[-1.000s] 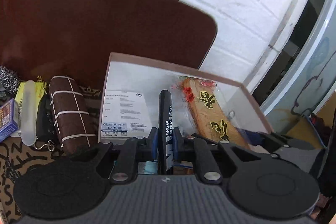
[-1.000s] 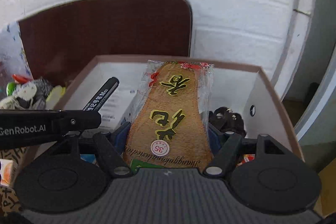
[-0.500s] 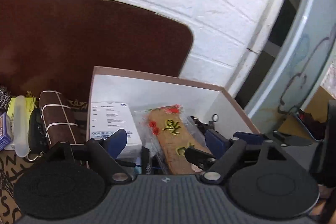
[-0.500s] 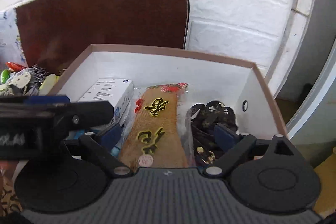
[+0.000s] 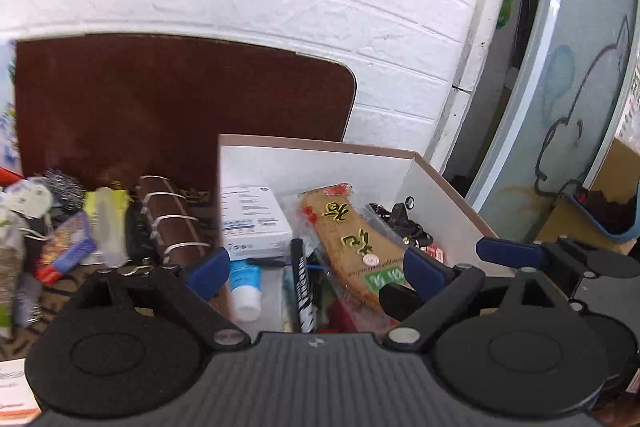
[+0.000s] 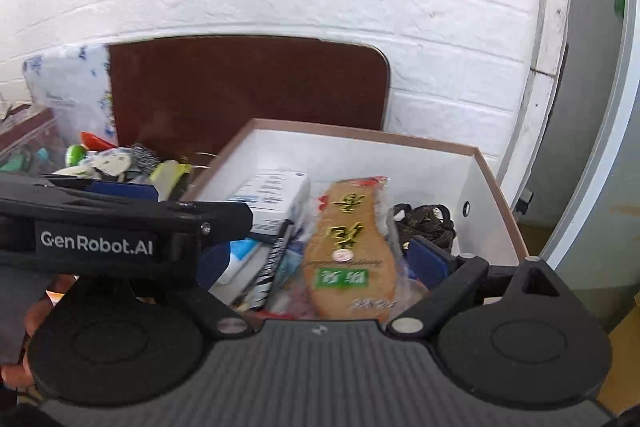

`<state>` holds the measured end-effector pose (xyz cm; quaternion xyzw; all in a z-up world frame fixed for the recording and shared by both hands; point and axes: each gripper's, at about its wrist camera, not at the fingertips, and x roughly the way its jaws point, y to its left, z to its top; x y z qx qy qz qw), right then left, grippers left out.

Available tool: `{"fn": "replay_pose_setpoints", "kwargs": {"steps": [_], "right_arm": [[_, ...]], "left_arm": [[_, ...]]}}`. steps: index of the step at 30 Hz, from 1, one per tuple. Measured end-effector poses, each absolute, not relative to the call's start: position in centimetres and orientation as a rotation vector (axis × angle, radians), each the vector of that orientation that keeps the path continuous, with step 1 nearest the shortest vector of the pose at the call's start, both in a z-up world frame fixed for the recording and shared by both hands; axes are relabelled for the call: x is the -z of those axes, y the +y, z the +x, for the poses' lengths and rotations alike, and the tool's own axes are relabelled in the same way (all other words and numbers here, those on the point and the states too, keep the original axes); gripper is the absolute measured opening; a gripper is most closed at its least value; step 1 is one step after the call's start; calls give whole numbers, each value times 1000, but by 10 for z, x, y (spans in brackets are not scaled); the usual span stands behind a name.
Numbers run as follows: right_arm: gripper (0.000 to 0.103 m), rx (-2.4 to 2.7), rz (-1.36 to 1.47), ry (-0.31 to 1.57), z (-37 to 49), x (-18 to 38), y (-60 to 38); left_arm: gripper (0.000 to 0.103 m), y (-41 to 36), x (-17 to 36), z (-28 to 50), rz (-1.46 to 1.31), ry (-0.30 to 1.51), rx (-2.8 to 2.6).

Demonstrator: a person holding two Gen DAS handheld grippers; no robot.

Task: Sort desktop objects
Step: 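Move both grippers back over the table toward the medicine box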

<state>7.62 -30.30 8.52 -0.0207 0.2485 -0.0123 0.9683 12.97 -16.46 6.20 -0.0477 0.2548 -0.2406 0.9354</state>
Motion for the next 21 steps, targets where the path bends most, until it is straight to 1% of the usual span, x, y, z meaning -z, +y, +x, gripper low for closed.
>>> {"fn": "replay_pose_setpoints", "kwargs": {"steps": [6,11,16,21], "right_arm": [[93,-11,-44,460,40,-89,-274],[93,-70,-54,446,12,-80,-238],[93,-159,-68,480,1,-56,-197],[93,-265,-91,545,10,-22,-154]], "left_arm": [[96,-136,-63,90,-109,502,475],[96,-98,-46,58,-152,506,467],[96,-53,-16,41,-197,565,414],[96,-1,10,44,-246,616,288]]}}
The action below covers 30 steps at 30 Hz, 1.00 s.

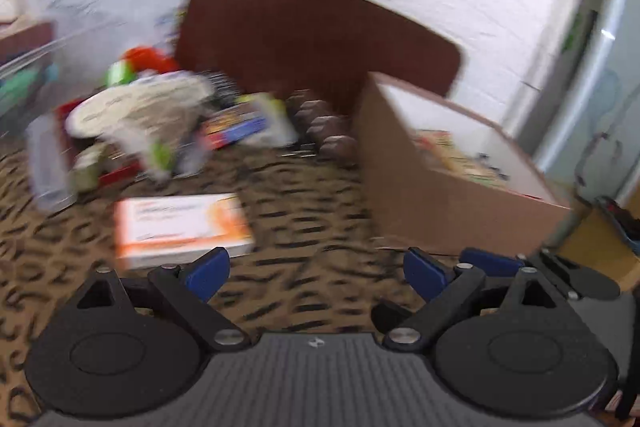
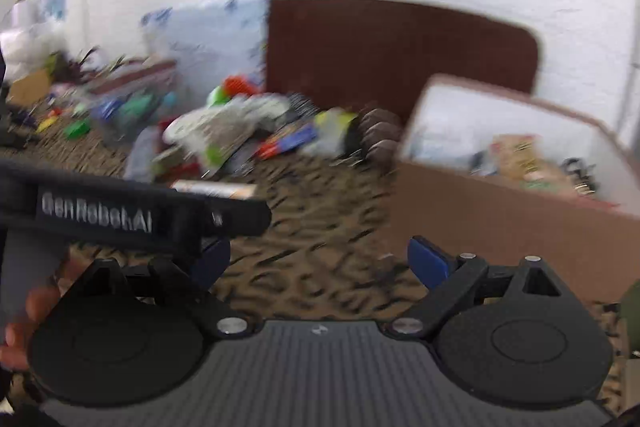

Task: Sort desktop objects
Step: 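Move both grippers back over the table toward the medicine box, then grasp the orange-white medicine box with the left gripper and lift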

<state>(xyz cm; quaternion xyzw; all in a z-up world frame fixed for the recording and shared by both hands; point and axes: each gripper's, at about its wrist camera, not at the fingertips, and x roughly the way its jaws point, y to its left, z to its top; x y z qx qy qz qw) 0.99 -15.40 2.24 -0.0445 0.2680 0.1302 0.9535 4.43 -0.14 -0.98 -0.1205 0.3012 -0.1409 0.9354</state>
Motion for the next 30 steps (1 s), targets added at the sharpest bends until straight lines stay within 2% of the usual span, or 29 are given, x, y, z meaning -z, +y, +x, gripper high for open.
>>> {"fn": "replay_pose_setpoints", "kwargs": {"steps": [10,27,29,30], "right_arm": [[93,-412,-157,589,59,14,-100],[88,-517,-251,687,119,48,-59],[83,-526,-249,683,123,47,-56],[78,-531,-245,682,125,47,-54]], "left_arm": [[96,70,41,83,-350,674,122],[94,82,68,127,-339,756,160],[91,80,68,130,-333,759,175],[85,79,68,130,-328,760,182]]}}
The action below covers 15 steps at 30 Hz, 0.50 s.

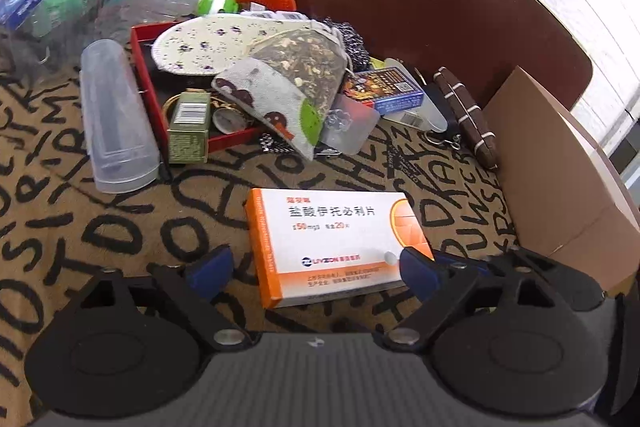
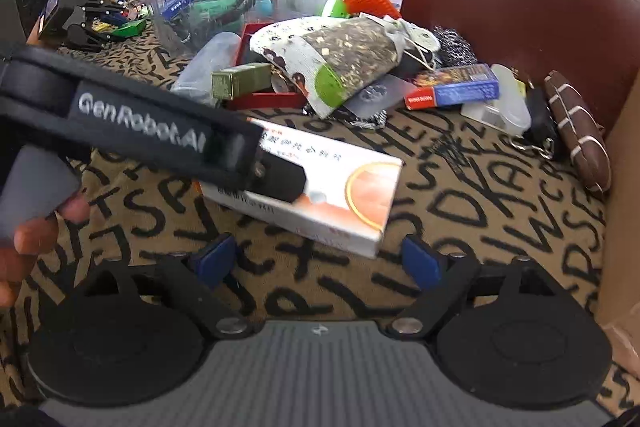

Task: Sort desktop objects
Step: 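Grasp the orange-white medicine box with the left gripper and lift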

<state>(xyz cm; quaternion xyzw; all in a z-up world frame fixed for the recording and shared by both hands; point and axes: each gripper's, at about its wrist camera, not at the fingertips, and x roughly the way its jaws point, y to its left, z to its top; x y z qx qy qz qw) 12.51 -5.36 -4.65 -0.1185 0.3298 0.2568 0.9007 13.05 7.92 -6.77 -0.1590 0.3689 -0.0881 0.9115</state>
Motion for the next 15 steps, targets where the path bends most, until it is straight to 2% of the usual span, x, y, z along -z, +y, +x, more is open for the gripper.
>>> {"fn": "replay_pose_setpoints", "kwargs": {"steps": [5,7,9,15], "right_arm": [[69,-518,-248,668,127,46,-49],[56,-501,-241,675,126,44,-53],[51,-496,-239,692,122,40,-58],[48,-473,-224,706,86,37,-86]], "left_arm": [[75,74,68,129,-272,759,160],[73,75,68,128,-277,757,157],[69,74,66,125,-284,761,161],[66,52,64,105,-255,787,252]]}}
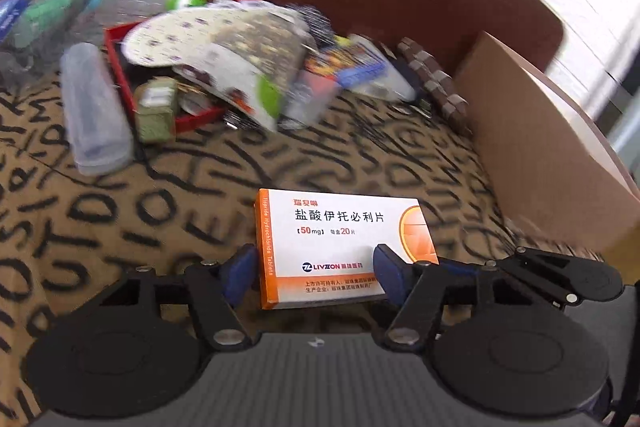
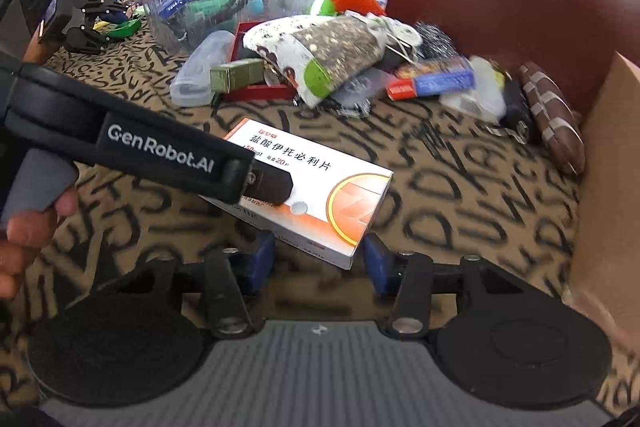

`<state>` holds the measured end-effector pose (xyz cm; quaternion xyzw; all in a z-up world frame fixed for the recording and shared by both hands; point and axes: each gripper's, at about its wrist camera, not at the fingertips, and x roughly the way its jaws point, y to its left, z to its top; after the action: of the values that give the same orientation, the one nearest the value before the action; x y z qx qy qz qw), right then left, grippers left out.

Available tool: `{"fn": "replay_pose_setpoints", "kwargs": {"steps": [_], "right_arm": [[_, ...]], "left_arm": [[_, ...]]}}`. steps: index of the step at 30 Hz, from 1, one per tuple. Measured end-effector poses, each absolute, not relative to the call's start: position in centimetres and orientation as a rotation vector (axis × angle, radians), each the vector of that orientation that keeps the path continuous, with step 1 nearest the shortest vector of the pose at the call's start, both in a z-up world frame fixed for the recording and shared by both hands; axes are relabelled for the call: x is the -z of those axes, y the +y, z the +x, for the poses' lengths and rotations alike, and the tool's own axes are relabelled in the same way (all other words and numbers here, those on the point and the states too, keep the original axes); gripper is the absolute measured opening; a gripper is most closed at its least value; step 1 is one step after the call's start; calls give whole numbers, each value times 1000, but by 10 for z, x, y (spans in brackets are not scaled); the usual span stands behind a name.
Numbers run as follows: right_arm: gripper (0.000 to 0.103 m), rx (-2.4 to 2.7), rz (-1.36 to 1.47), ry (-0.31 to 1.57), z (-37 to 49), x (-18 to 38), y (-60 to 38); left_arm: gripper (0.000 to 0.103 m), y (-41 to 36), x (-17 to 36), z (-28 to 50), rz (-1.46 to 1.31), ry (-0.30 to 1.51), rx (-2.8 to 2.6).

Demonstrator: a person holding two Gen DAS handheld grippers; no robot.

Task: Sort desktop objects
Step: 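Grasp the orange-white medicine box with the left gripper and lift, then carry the medicine box into the cardboard box and open the left gripper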

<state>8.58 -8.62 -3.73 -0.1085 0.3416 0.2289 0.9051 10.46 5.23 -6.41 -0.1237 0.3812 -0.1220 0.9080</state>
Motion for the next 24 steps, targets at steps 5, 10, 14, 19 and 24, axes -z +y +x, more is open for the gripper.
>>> {"fn": "replay_pose_setpoints", "kwargs": {"steps": [5,10,14,19,24], "right_arm": [[48,-413,-189,722,36,35,-119],[48,-335,-125,718,-10,36,-151],[50,-286,-87,700,-22,35,-168],[56,-290,-142,681,-19,38,-162],[55,-281,-138,682,-17,38,-155]], "left_arm": [[65,22,64,87,-214,816,388],[65,-14,65,71,-138,831,507],[71,-21,65,68,-105,833,478],[75,-21,66,68,-103,841,458],[63,-30,60,61,-57,832,466]]}}
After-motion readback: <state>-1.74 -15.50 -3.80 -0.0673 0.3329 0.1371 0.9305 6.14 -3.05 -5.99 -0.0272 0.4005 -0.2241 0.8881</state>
